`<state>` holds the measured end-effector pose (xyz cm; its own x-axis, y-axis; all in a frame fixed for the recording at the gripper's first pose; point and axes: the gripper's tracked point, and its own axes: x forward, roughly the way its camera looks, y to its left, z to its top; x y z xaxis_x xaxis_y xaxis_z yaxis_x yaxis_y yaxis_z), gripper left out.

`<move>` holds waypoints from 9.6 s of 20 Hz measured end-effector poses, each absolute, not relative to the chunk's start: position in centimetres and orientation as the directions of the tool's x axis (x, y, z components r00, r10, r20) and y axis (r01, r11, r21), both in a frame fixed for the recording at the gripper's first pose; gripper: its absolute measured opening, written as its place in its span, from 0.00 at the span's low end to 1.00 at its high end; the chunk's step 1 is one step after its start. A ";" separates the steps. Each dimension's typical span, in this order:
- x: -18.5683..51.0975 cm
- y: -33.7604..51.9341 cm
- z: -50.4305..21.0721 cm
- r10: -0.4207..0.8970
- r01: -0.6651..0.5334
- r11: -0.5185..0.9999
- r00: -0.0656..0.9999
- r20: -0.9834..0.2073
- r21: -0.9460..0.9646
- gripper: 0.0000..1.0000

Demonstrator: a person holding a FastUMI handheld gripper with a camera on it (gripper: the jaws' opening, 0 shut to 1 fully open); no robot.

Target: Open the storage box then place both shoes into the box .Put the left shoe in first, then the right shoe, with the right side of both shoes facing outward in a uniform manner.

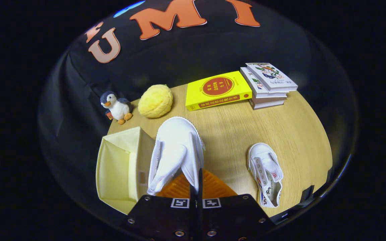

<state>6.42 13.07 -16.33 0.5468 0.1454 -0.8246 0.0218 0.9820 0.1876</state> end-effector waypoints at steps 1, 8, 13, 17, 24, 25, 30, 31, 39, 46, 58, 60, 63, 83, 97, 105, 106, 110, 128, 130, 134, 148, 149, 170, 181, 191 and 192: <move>6.5 13.8 -14.8 0.142 0.029 0.981 0.561 -0.816 0.191 0.00; 5.7 22.5 -9.1 0.182 0.030 0.968 0.601 -0.778 0.249 0.00; 4.2 29.7 -11.2 0.231 0.022 0.956 0.560 -0.796 0.293 0.00; 4.0 32.4 -13.2 0.212 0.029 0.962 0.544 -0.812 0.270 0.00; 3.1 34.7 -20.4 0.123 0.099 0.977 0.472 -0.873 0.191 0.00; 3.0 35.2 -21.3 0.120 0.097 0.978 0.461 -0.879 0.185 0.00; 1.9 37.9 -22.2 0.189 0.066 0.968 0.437 -0.879 0.241 0.14; 2.2 38.1 -21.3 0.205 0.052 0.966 0.450 -0.869 0.255 0.21; 3.8 31.0 -15.0 0.171 -0.042 0.982 0.602 -0.780 0.183 0.99; 2.9 17.1 -15.3 0.065 -0.027 0.998 0.646 -0.761 0.062 0.99; -0.3 -3.1 -20.9 -0.095 0.023 0.995 0.595 -0.798 -0.101 0.99; -0.7 -5.0 -22.0 -0.099 0.020 0.994 0.576 -0.811 -0.106 0.99; -1.2 -7.2 -23.9 -0.105 0.012 0.993 0.540 -0.835 -0.117 0.99; 2.8 -7.9 -32.8 -0.124 -0.059 0.985 0.410 -0.903 -0.162 0.20; 3.3 -4.9 -29.3 -0.048 0.043 0.999 0.499 -0.865 -0.030 0.00; 1.9 -5.9 -31.5 -0.113 -0.033 0.989 0.483 -0.869 -0.146 0.00; 2.2 -5.7 -31.2 -0.097 0.009 0.994 0.498 -0.862 -0.106 0.00; 3.6 -3.0 -29.1 0.006 0.015 1.000 0.574 -0.819 0.018 0.00; 6.7 9.1 -15.0 0.062 0.059 0.985 0.746 -0.663 0.159 0.00; 6.4 11.8 -12.7 0.065 0.063 0.983 0.765 -0.641 0.175 0.00; 5.7 17.8 -9.4 0.092 0.060 0.971 0.796 -0.599 0.230 0.00; 4.6 27.0 -14.7 0.056 0.017 0.993 0.794 -0.606 0.114 0.00; 4.5 27.2 -14.8 0.049 0.009 0.996 0.796 -0.604 0.094 0.00; 4.7 27.8 -10.1 0.066 -0.016 0.995 0.839 -0.541 0.097 0.99; 4.5 24.3 3.9 0.019 0.001 0.998 0.958 -0.287 0.068 0.99; 3.3 16.6 7.6 -0.006 0.011 0.999 0.987 -0.159 0.031 0.99; 3.2 16.0 7.5 0.003 0.003 0.999 0.986 -0.165 0.035 0.99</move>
